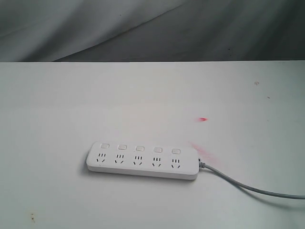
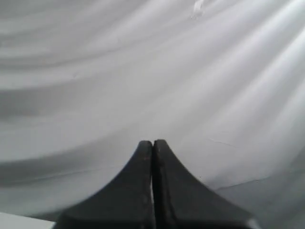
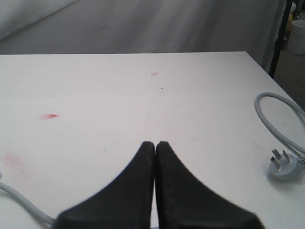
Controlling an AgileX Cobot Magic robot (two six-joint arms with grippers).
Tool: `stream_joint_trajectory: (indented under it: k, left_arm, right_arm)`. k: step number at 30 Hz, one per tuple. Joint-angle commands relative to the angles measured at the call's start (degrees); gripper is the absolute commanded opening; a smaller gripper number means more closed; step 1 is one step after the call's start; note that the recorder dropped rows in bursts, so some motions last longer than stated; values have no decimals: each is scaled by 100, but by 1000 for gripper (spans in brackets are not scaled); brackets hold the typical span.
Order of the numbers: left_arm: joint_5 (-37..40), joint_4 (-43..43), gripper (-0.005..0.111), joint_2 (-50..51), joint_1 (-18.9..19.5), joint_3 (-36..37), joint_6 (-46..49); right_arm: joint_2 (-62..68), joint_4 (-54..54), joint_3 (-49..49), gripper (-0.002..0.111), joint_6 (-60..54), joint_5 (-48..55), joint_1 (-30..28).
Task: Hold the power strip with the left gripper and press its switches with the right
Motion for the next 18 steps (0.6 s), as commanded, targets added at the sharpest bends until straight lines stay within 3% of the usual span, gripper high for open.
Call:
stream_joint_trajectory:
  k: [1,11,18]
  left_arm:
    - [108,71,0,-387,-24,-6,-81]
    - [486,-38,0,-1151,-70,-6,-953]
    - [824,767,0,-1765,-690,62,-867]
  right_arm:
    - [-13,29,21,0,14,-92,-43]
    - [-13,29,21,0,14,-92,-43]
    - [-13,29,21,0,14,-92,-43]
